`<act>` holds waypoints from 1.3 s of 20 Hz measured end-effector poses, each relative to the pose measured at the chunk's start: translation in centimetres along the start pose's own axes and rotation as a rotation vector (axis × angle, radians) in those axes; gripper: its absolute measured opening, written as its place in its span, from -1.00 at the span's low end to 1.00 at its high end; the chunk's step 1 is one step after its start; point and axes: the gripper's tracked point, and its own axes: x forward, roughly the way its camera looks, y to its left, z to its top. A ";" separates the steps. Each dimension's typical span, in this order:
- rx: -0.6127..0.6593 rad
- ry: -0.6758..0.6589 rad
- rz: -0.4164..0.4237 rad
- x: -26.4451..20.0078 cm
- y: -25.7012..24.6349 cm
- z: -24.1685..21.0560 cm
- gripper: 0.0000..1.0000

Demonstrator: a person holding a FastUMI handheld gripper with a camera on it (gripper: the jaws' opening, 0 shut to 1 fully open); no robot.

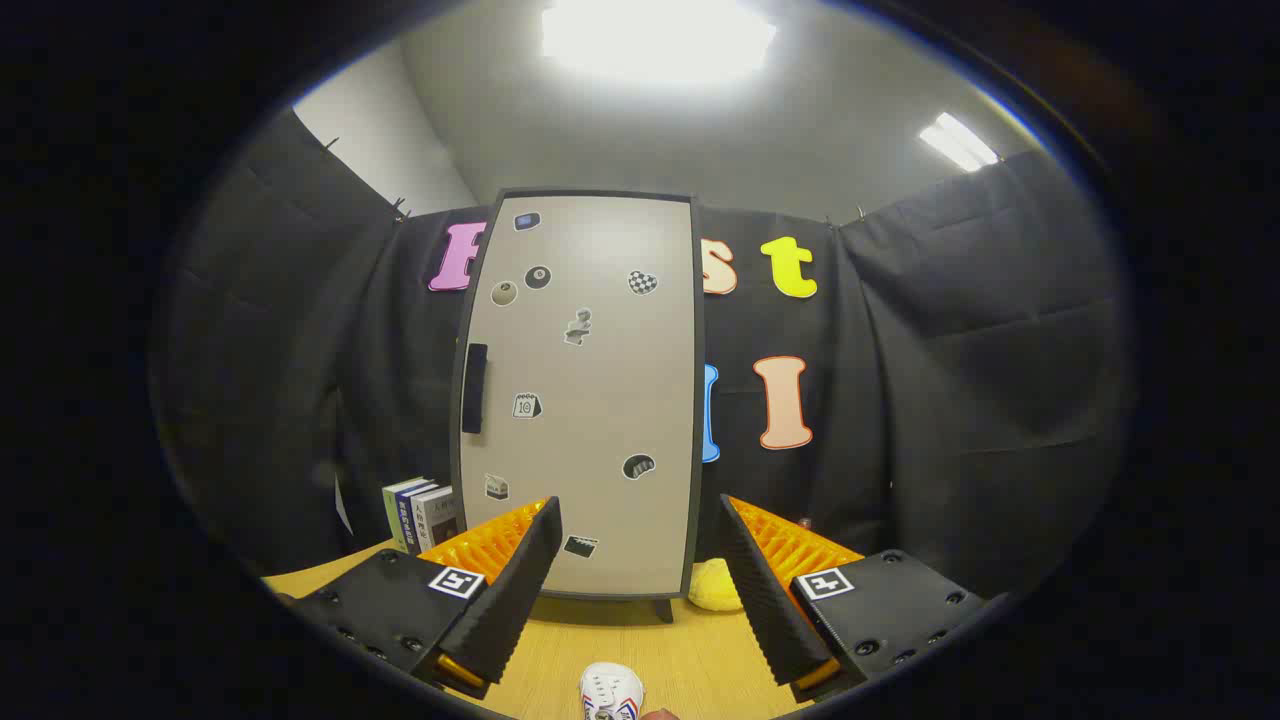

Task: Open the shoe cabinet door, grab the shoes and put them into the shoe cabinet, then close the shoe cabinet door.

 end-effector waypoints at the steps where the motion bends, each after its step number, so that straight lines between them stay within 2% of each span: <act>1: -0.002 0.000 0.001 0.0 0.0 0.1 0.94; 20: 0.020 0.004 0.035 1.6 0.9 -0.1 0.94; 26: 0.016 0.012 0.057 3.2 2.9 0.6 0.95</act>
